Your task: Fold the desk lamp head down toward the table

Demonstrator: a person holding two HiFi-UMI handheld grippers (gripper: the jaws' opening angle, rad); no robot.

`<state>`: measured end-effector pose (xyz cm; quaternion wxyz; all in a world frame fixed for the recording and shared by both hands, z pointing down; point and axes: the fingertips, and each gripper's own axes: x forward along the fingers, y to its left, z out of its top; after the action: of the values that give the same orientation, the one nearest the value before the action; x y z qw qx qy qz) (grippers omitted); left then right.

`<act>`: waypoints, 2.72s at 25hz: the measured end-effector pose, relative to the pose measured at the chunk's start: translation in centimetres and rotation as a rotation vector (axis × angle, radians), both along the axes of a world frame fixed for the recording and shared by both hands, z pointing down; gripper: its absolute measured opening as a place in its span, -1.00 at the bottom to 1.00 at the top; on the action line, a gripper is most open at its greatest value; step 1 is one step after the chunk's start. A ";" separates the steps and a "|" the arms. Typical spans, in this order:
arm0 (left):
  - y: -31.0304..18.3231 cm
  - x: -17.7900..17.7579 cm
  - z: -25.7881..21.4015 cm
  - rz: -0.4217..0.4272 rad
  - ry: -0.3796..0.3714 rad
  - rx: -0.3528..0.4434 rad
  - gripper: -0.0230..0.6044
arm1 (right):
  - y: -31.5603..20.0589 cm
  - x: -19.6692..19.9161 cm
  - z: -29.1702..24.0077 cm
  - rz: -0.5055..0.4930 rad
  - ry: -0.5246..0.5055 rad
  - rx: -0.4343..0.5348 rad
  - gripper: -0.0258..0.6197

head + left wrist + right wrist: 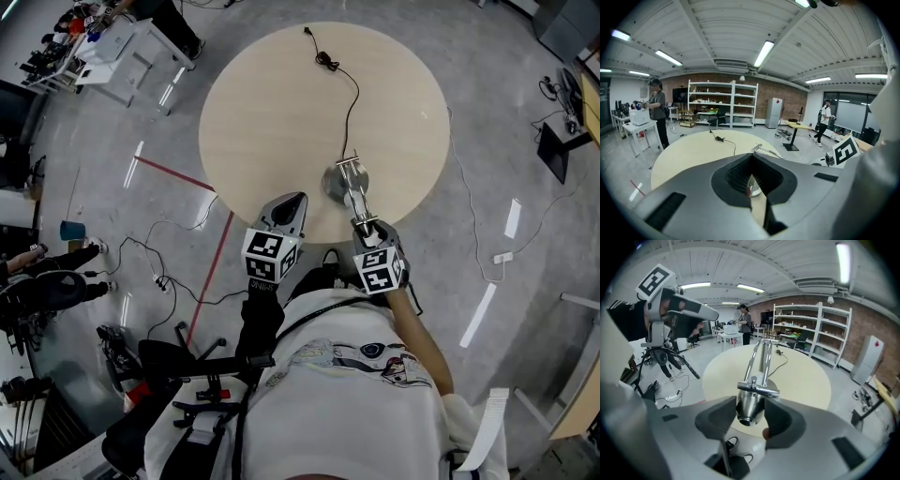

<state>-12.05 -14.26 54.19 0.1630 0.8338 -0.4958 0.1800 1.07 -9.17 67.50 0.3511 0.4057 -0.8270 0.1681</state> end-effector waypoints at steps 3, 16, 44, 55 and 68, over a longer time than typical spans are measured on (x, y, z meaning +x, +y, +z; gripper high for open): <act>-0.1 -0.2 0.0 -0.010 -0.001 0.001 -0.92 | -0.2 0.1 0.8 0.016 -0.024 -0.048 -0.34; -0.8 -0.9 -0.4 -0.040 0.006 0.015 -0.92 | -0.8 -0.1 2.6 0.026 -0.053 -0.136 -0.35; -7.6 1.2 -7.7 0.015 0.031 0.181 -0.92 | -14.2 12.0 -25.5 0.190 -0.217 0.569 -0.35; -8.6 1.5 -10.2 0.002 0.030 0.247 -0.92 | -13.9 11.1 -31.1 0.248 -0.412 0.647 -0.79; -8.8 1.3 -12.6 -0.035 0.055 0.332 -0.92 | -13.6 9.8 -30.7 0.238 -0.423 0.624 -0.91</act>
<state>-10.73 -23.05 41.63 0.0396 0.8452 -0.5284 0.0698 10.87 -22.82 36.79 0.0111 0.5423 -0.8397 0.0281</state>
